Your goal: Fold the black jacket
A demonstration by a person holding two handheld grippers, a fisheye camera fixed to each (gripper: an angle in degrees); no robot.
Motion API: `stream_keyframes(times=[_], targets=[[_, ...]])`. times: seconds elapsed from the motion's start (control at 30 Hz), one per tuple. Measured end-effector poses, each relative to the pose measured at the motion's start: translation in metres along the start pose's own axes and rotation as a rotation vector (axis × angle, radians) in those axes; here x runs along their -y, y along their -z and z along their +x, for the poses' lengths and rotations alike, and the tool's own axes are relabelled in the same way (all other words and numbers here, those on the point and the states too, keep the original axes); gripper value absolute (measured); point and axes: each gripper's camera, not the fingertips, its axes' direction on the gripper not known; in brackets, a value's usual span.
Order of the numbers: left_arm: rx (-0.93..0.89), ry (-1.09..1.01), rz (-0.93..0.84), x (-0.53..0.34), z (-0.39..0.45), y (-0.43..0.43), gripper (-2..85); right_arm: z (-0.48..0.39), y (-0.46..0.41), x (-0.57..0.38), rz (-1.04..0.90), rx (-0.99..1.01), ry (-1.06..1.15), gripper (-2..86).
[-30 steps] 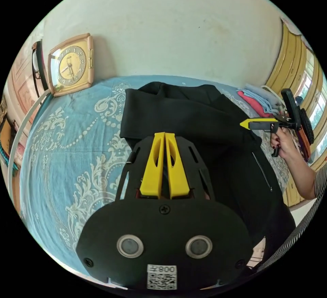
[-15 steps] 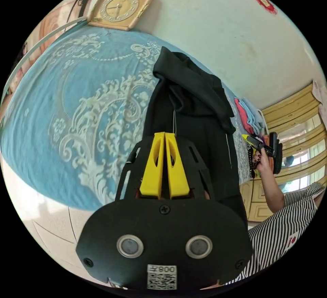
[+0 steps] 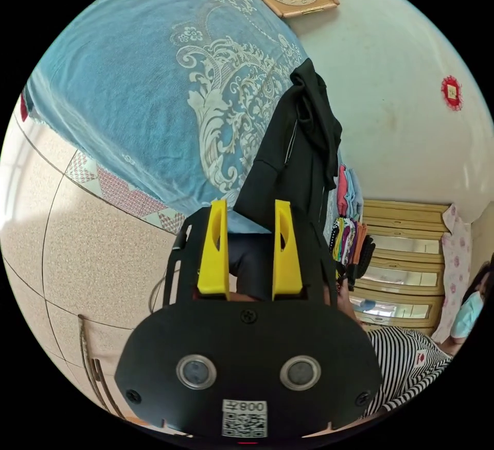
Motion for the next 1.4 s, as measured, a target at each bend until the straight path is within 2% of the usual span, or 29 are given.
stream_keyframes(times=[0.3,0.47,0.7,0.87,1.17,1.4], targets=[[0.038,-0.059,-0.068,0.001,-0.022,-0.011,13.7,0.022,0.019,-0.022,0.038,0.005,-0.055,10.0],[0.104,-0.077,-0.112,-0.001,-0.033,-0.015,12.6,0.032,0.005,-0.020,-0.026,0.027,-0.075,10.9],[0.110,-0.046,-0.121,-0.015,-0.055,-0.013,8.0,0.033,-0.003,-0.024,-0.061,0.061,-0.077,7.3],[-0.012,-0.080,-0.105,-0.031,-0.061,-0.006,3.2,0.024,0.000,-0.030,-0.101,0.031,-0.038,3.0],[-0.204,-0.193,-0.058,-0.070,-0.050,0.031,2.3,-0.017,0.050,-0.065,-0.034,0.175,0.123,1.6],[-0.288,-0.261,-0.031,-0.114,-0.045,0.063,2.3,-0.053,0.092,-0.104,-0.018,0.187,0.263,1.3]])
